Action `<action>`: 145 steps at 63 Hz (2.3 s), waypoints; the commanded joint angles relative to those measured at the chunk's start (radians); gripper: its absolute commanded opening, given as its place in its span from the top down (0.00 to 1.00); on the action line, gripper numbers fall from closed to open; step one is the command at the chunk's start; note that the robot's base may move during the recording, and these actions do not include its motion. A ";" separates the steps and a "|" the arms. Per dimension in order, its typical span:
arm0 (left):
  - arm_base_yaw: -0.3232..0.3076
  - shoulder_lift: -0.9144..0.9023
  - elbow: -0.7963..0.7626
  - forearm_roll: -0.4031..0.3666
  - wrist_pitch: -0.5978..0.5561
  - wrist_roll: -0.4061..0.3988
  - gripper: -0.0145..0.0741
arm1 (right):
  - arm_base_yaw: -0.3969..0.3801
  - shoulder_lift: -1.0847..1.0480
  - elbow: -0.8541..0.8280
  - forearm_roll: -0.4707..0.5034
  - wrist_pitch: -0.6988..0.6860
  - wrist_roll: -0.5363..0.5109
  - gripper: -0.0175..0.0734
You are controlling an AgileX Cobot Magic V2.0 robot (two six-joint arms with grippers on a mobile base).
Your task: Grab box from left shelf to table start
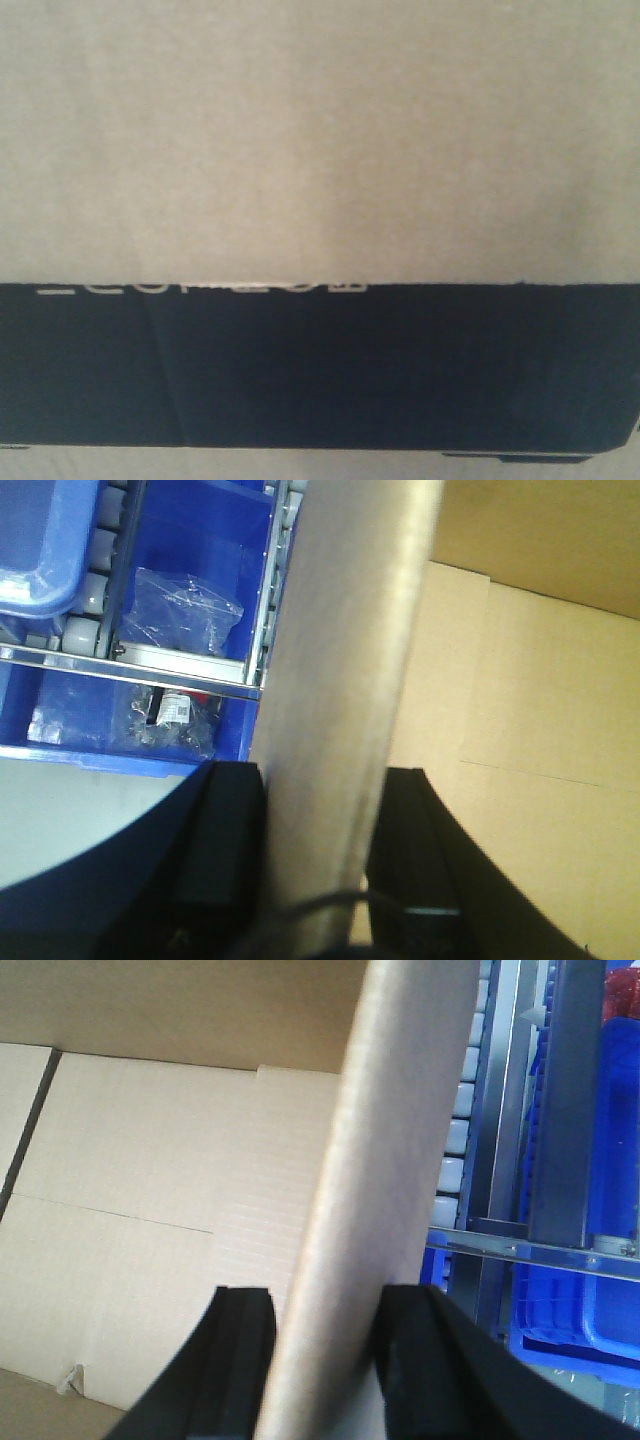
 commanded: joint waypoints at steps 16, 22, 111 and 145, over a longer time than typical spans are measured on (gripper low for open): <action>-0.016 -0.045 -0.039 -0.246 -0.053 0.096 0.85 | 0.004 -0.036 -0.030 0.140 -0.120 -0.025 0.75; -0.016 -0.071 -0.039 -0.253 -0.053 0.096 0.85 | 0.004 -0.071 -0.030 0.140 -0.141 -0.025 0.75; -0.016 -0.251 -0.041 -0.367 -0.121 0.098 0.85 | 0.004 -0.288 -0.032 0.194 -0.279 -0.025 0.75; -0.016 -0.251 -0.041 -0.369 -0.121 0.098 0.85 | 0.004 -0.288 -0.032 0.194 -0.279 -0.025 0.75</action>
